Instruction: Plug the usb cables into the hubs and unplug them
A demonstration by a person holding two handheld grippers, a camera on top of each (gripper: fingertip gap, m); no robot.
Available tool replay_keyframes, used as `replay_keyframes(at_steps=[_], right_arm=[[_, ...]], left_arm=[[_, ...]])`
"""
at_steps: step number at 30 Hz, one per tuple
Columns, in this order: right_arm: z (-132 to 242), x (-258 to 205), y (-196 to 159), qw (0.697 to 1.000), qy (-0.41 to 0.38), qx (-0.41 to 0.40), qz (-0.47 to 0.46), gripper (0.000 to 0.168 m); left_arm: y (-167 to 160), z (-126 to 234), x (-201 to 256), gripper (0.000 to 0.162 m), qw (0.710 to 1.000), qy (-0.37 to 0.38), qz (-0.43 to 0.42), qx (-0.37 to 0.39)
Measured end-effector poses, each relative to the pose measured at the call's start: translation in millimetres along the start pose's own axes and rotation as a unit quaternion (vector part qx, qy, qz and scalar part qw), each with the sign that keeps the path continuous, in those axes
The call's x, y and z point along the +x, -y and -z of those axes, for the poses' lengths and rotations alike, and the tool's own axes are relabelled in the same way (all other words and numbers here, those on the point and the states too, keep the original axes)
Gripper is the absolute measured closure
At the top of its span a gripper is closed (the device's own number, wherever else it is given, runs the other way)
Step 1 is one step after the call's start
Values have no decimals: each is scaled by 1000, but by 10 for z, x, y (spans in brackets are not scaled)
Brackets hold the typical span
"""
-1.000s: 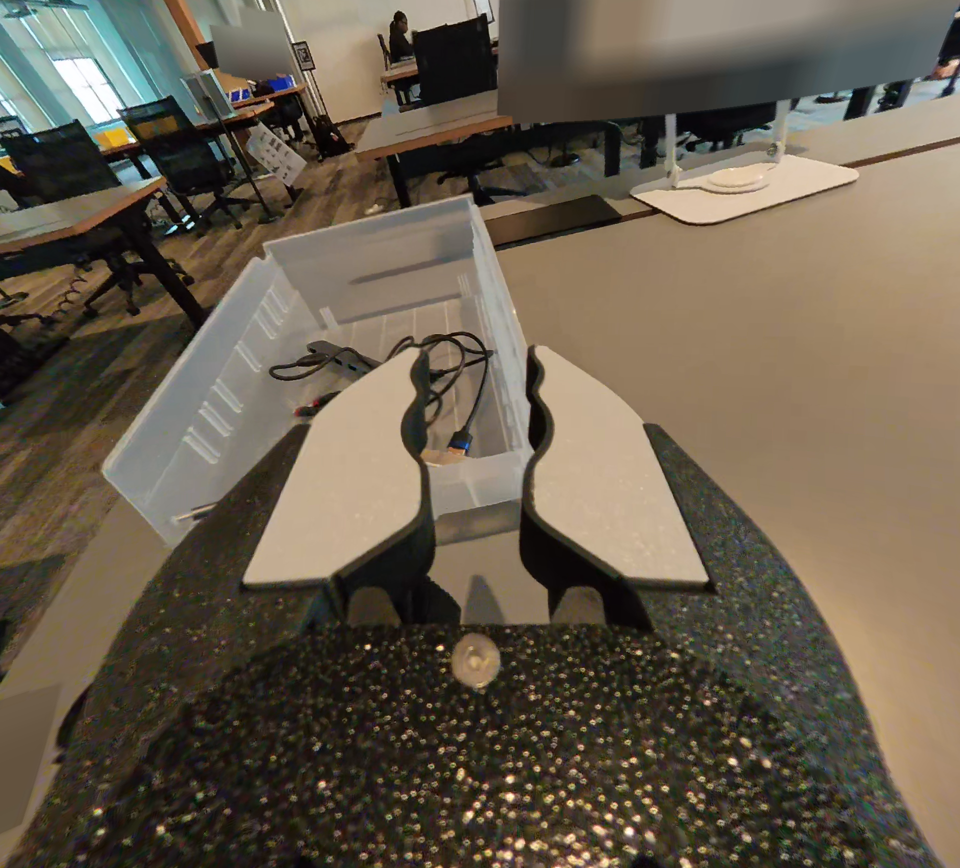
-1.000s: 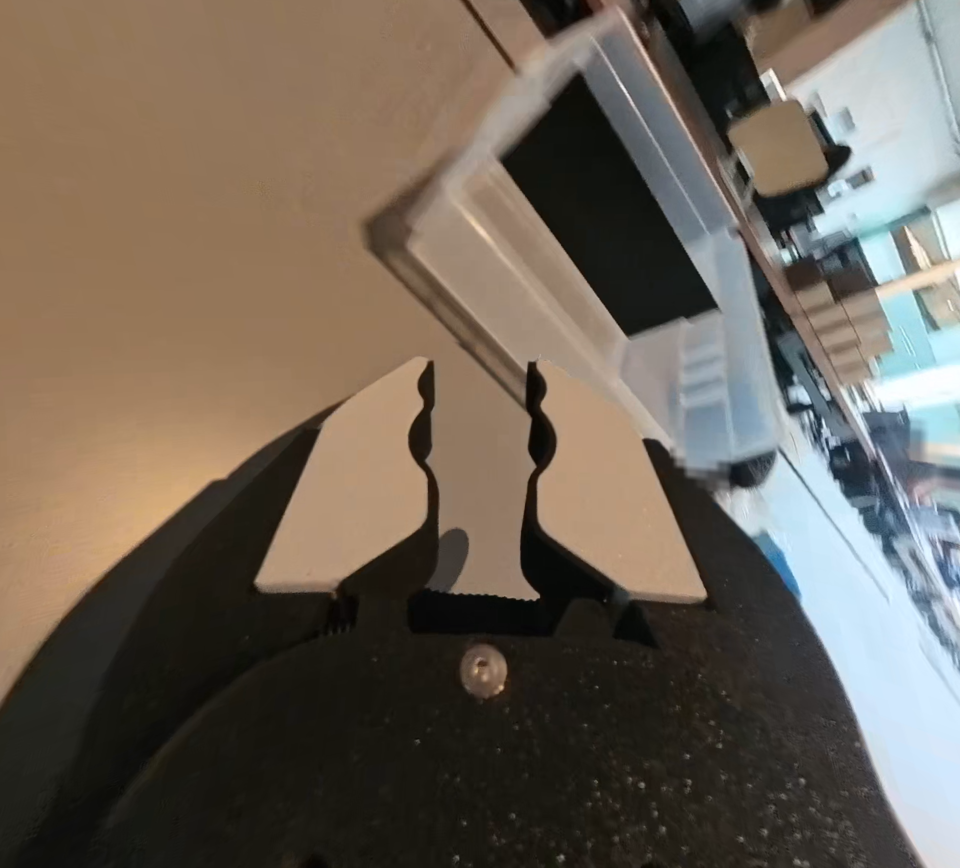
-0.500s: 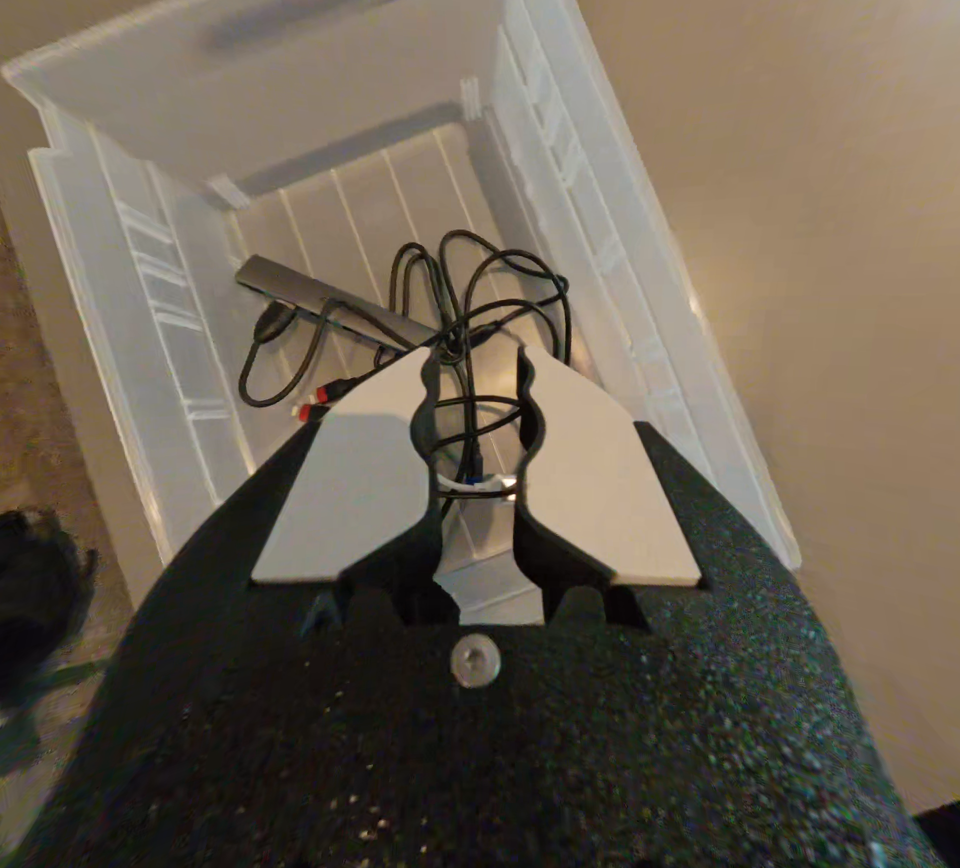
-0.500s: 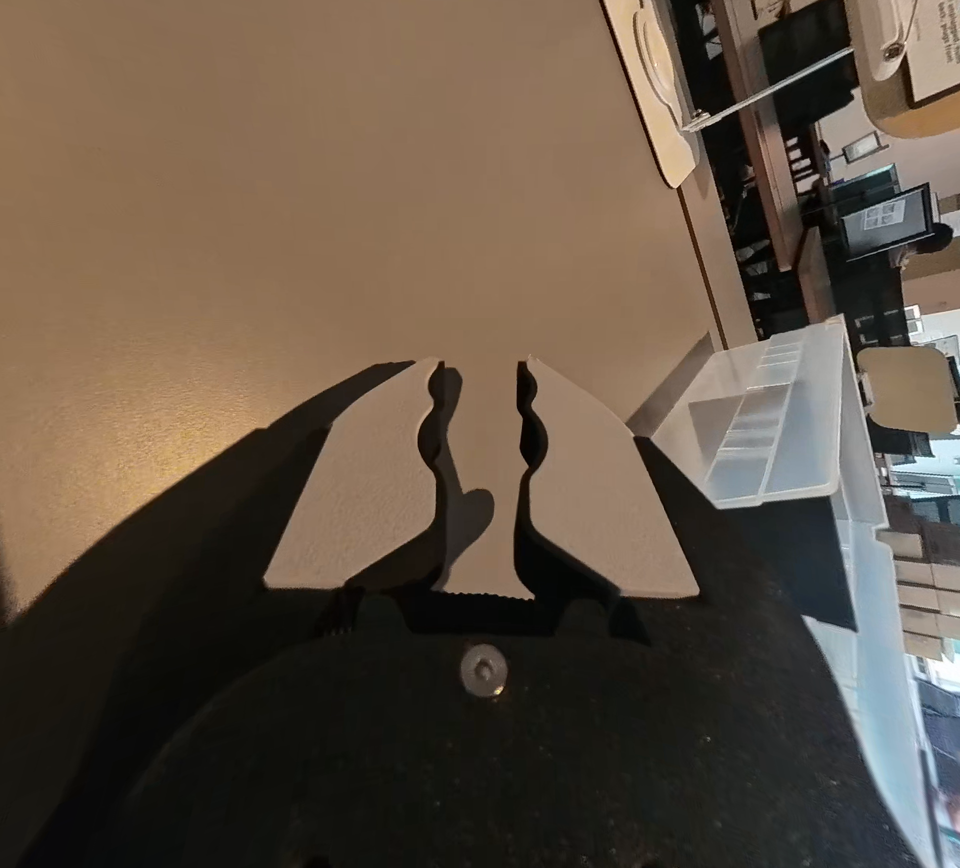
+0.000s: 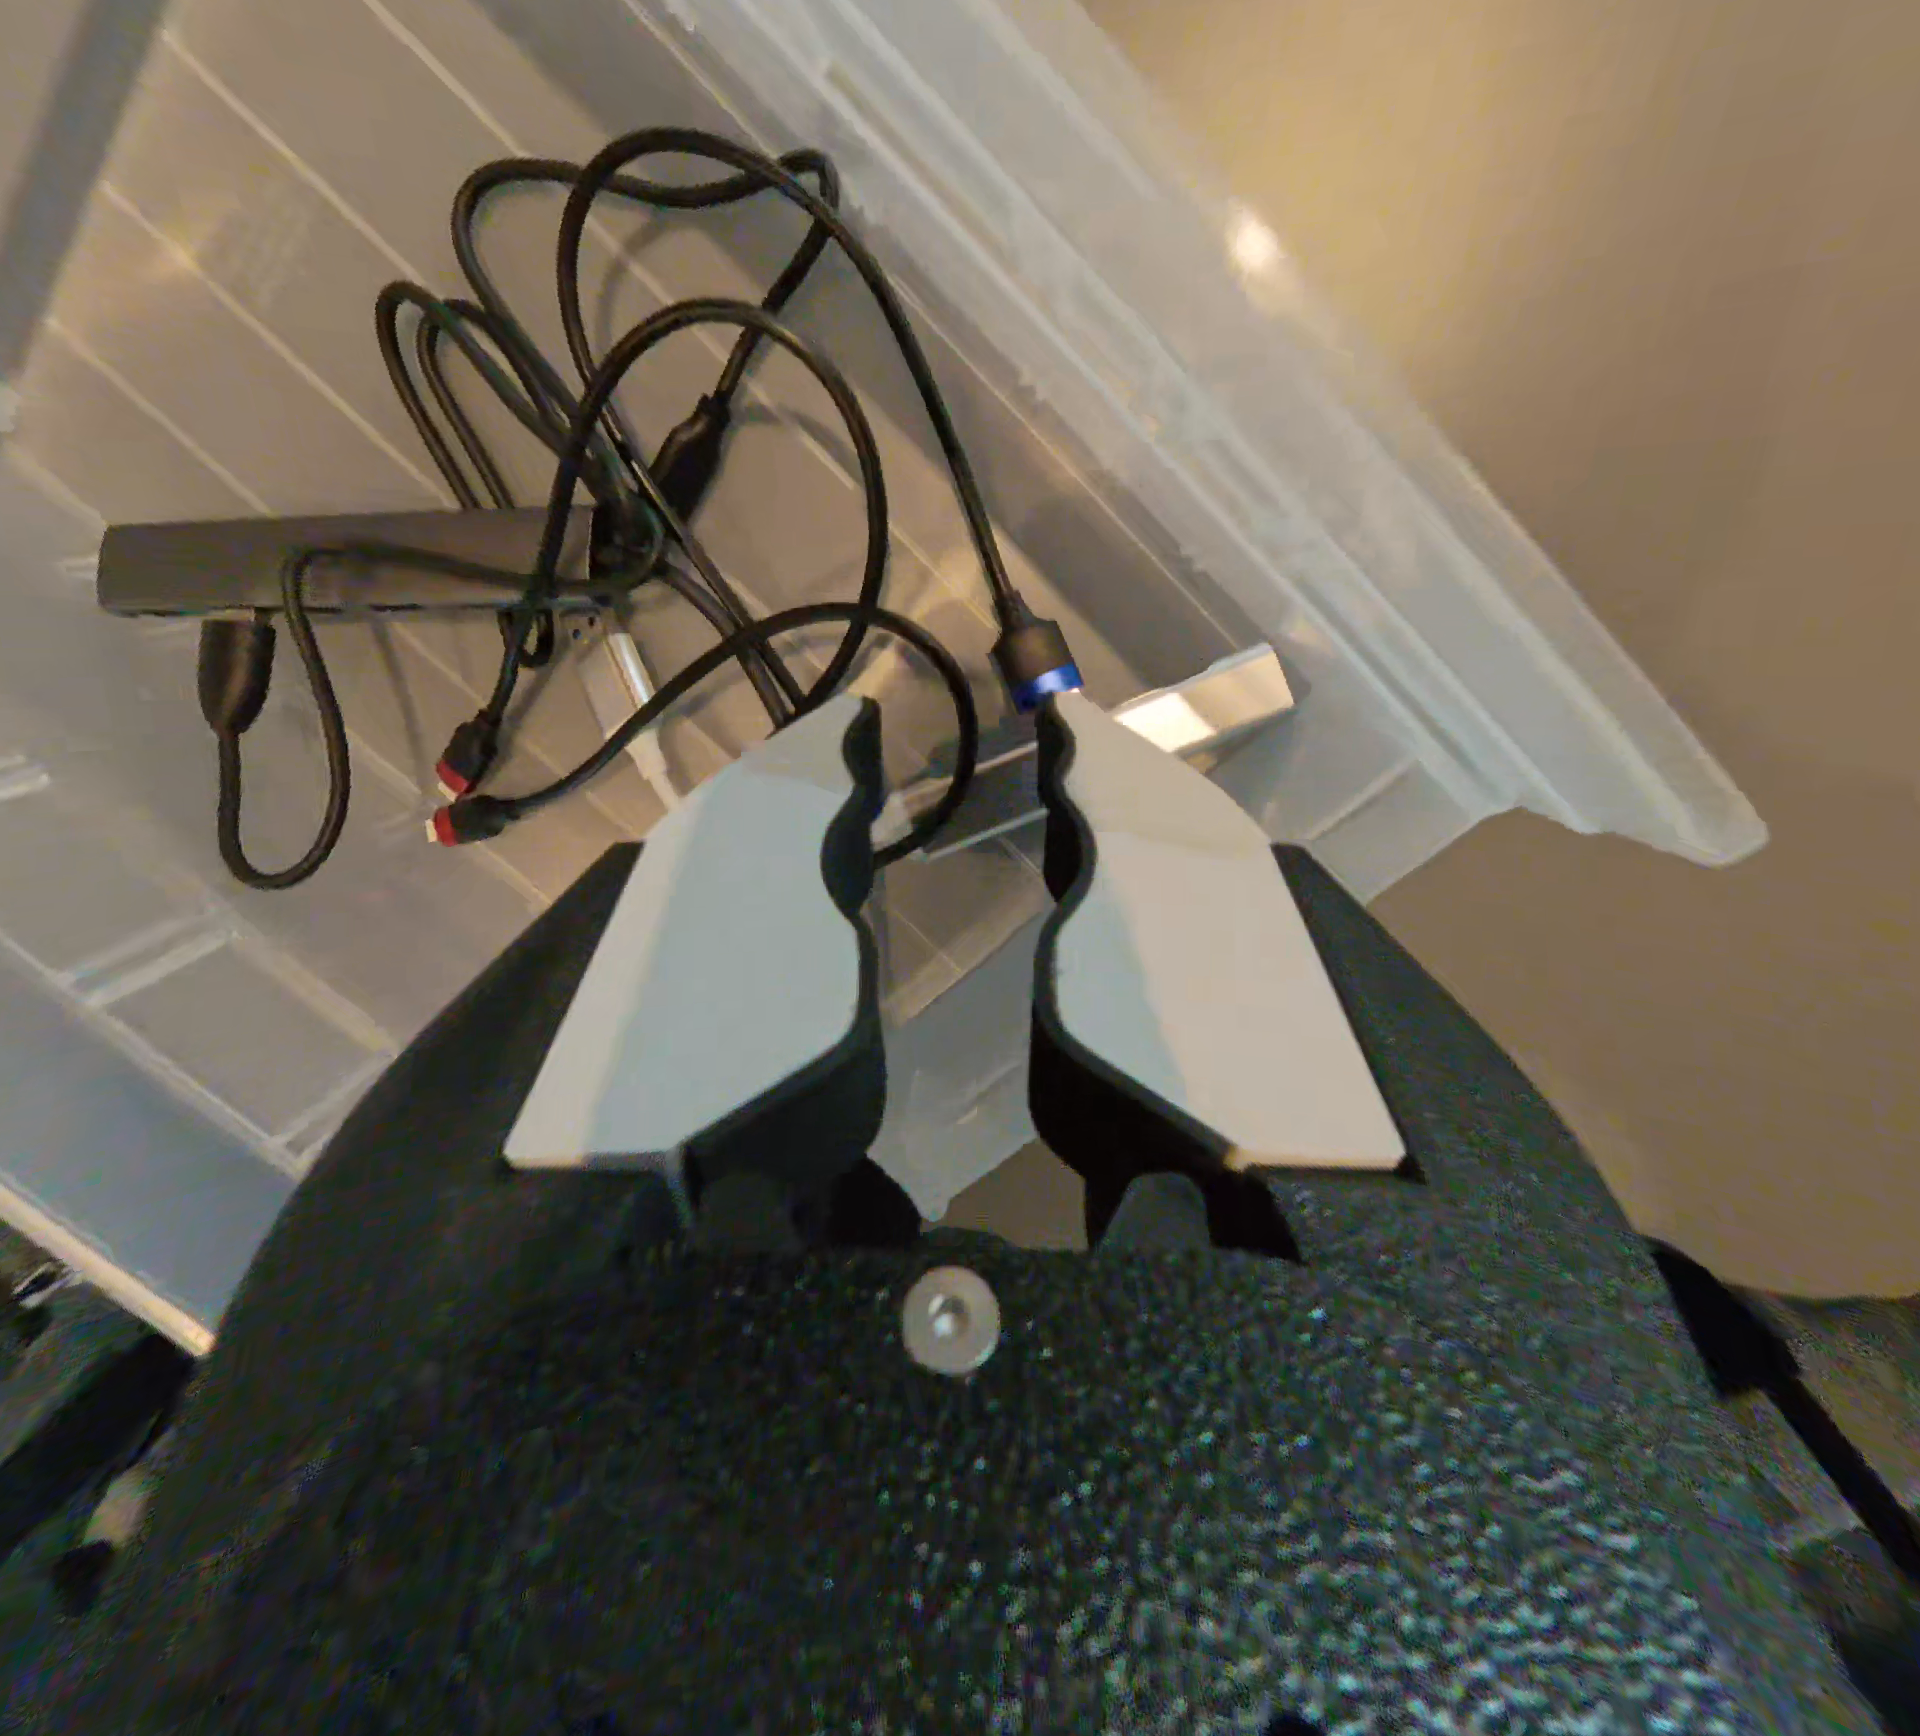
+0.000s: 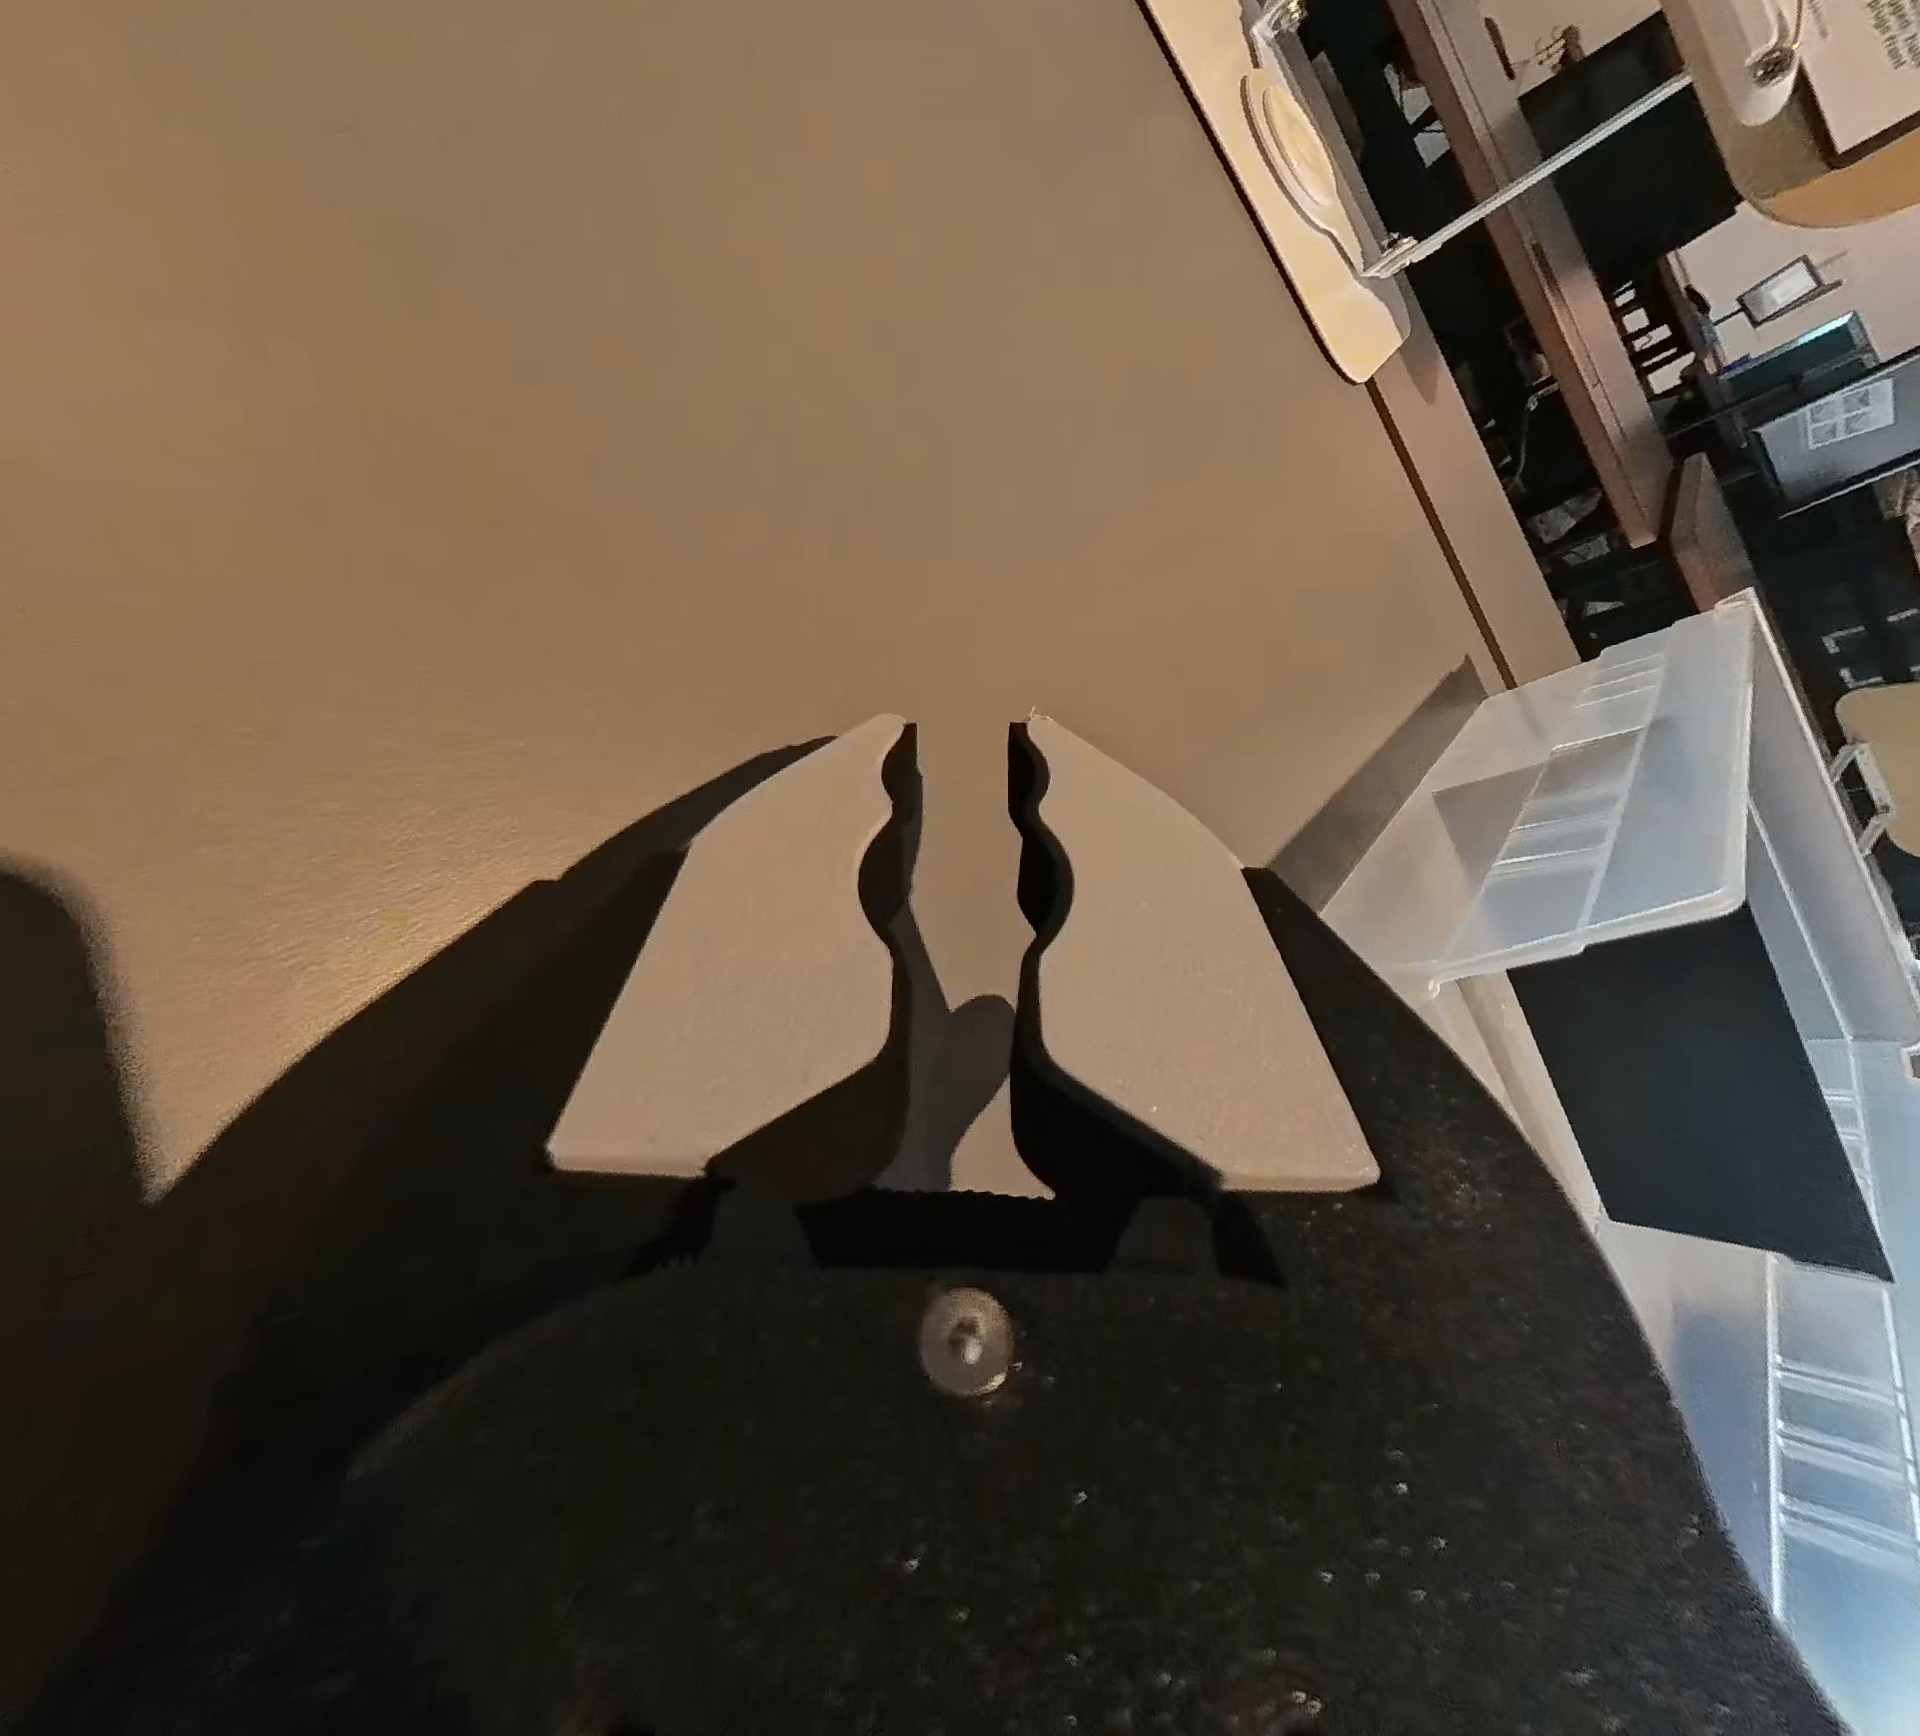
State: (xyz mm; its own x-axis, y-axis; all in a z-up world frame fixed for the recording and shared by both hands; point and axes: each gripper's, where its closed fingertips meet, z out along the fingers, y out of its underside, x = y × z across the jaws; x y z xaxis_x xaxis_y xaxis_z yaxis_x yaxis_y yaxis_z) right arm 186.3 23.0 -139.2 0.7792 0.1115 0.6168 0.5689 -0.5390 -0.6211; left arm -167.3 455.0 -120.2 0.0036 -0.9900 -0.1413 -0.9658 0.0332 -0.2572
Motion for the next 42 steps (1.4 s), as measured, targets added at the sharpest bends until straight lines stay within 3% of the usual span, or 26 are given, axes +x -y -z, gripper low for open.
replay_keyframes(at_steps=[5,9,14,18,21,24,30,36,42], right_arm=[[31,-9,-4,1000,-4,3,4,152],[49,-7,-11,1000,-7,4,6,152],[47,-7,-8,1000,-6,5,7,152],[48,-3,-6,1000,-9,4,9,152],[48,-2,-6,1000,-13,3,10,152],[47,4,-3,1000,-15,3,9,151],[49,43,4,999,-33,4,6,147],[191,244,108,994,-76,67,-49,145],[651,614,275,962,-164,189,-112,146]], left_arm=[[-112,-189,12,158,999,-10,4,-53],[-85,-134,-31,159,999,-4,36,-33],[69,293,-197,159,994,31,98,40],[379,827,-252,159,979,63,109,158],[781,1400,-118,159,948,75,85,296],[1277,1991,343,160,901,49,19,431],[2236,2557,1453,159,830,-9,-121,544],[3416,2468,2863,159,774,-119,-247,571],[4692,1673,4227,159,766,-206,-331,510]])
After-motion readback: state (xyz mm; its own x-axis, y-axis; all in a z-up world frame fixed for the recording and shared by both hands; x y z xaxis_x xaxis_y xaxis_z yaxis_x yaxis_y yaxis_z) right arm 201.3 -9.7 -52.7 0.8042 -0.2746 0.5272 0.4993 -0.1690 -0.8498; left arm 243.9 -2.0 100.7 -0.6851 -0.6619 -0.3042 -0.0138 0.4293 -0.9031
